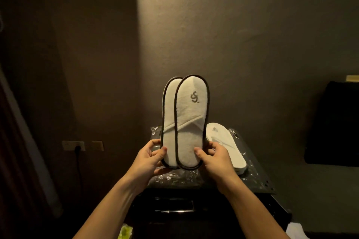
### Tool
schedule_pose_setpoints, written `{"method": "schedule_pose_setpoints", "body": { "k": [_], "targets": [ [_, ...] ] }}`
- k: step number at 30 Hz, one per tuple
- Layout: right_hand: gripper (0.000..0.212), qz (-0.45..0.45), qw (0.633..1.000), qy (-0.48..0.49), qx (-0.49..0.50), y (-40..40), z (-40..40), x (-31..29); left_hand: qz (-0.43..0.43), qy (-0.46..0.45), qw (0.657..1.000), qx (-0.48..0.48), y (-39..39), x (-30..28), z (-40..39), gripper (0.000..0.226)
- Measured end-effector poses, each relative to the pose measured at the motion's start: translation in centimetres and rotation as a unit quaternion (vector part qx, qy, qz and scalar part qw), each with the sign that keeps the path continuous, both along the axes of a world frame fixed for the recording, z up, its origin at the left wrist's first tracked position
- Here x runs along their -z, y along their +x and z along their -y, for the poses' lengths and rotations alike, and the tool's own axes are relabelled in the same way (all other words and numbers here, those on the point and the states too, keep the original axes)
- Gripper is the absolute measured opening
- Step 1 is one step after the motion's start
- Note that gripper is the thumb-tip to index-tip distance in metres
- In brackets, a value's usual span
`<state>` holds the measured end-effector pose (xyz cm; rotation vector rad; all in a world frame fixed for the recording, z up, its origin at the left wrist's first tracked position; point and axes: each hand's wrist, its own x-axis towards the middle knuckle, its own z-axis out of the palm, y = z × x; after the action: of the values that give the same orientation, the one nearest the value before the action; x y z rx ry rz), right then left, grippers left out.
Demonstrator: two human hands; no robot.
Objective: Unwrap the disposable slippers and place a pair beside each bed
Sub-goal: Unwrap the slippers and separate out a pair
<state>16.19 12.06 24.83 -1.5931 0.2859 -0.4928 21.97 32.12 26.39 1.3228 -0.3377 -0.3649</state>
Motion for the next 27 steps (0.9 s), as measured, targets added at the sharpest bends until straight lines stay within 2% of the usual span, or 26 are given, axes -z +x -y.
{"method": "schedule_pose_setpoints", "body": {
  "k": [8,14,22,27],
  "targets": [
    [0.026,0.039,0.995,0.075,0.048,-1.5,2.7,-0.2,0.009,0.017,0.999,-0.048,-0.3,1.1,0.6,0.024],
    [0.020,0.048,0.993,0.104,0.038,-2.4,4.1,-0.4,0.001,0.018,0.999,-0.050,-0.6,1.0,0.6,0.027],
    [0.022,0.083,0.995,0.054,-0.028,-3.1,0.7,-1.1,0.040,0.027,0.998,-0.033,-3.1,-0.8,2.8,0.019],
    [0.021,0.137,0.990,-0.017,0.013,-3.8,-0.2,-2.2,0.062,0.019,0.998,-0.024,-4.6,-2.2,3.5,0.018]
  ]
}}
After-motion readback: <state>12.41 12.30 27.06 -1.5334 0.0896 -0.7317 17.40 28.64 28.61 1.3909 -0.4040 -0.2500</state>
